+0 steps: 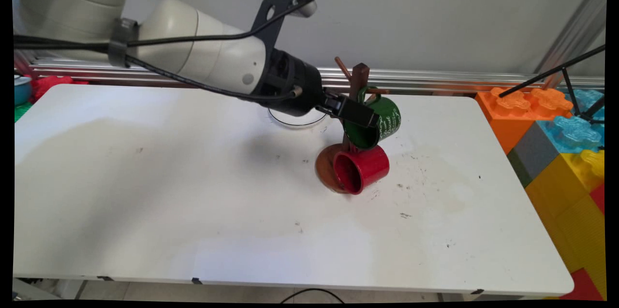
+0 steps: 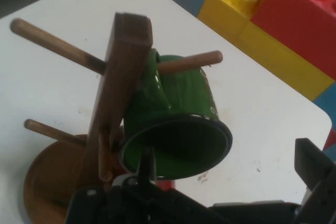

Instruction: Pick up the green mug from the rack

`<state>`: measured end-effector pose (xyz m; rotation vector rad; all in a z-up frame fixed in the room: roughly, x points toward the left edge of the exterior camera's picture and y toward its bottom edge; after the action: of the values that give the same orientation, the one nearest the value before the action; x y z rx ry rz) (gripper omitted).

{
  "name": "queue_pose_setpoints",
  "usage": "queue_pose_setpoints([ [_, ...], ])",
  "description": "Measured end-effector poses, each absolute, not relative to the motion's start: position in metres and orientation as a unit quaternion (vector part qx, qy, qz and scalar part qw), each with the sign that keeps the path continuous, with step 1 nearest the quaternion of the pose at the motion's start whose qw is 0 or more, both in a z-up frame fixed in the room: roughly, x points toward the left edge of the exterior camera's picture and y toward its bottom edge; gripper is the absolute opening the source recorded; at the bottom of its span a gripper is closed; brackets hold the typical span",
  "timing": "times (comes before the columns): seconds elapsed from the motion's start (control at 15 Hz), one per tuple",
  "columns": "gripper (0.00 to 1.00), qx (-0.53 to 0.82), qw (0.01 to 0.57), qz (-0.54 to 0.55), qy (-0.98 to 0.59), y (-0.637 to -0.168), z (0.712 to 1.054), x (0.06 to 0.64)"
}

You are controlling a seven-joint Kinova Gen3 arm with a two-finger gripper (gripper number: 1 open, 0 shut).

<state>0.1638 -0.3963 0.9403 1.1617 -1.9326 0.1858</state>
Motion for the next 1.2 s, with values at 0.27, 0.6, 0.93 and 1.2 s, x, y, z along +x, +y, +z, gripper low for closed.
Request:
queue_pose_setpoints([
  [0.27, 1.00, 0.466, 0.430, 0.068, -0.770, -0.391, 0.928, 0.161],
  [0.6, 1.00, 0.463, 0.444, 0.062, -0.765, -0.389, 0.916, 0.154],
  [0.93, 1.00, 0.463, 0.454, 0.062, -0.759, -0.393, 0.903, 0.144],
  [1.2, 1.00, 0.463, 0.462, 0.064, -0.754, -0.401, 0.892, 0.133],
])
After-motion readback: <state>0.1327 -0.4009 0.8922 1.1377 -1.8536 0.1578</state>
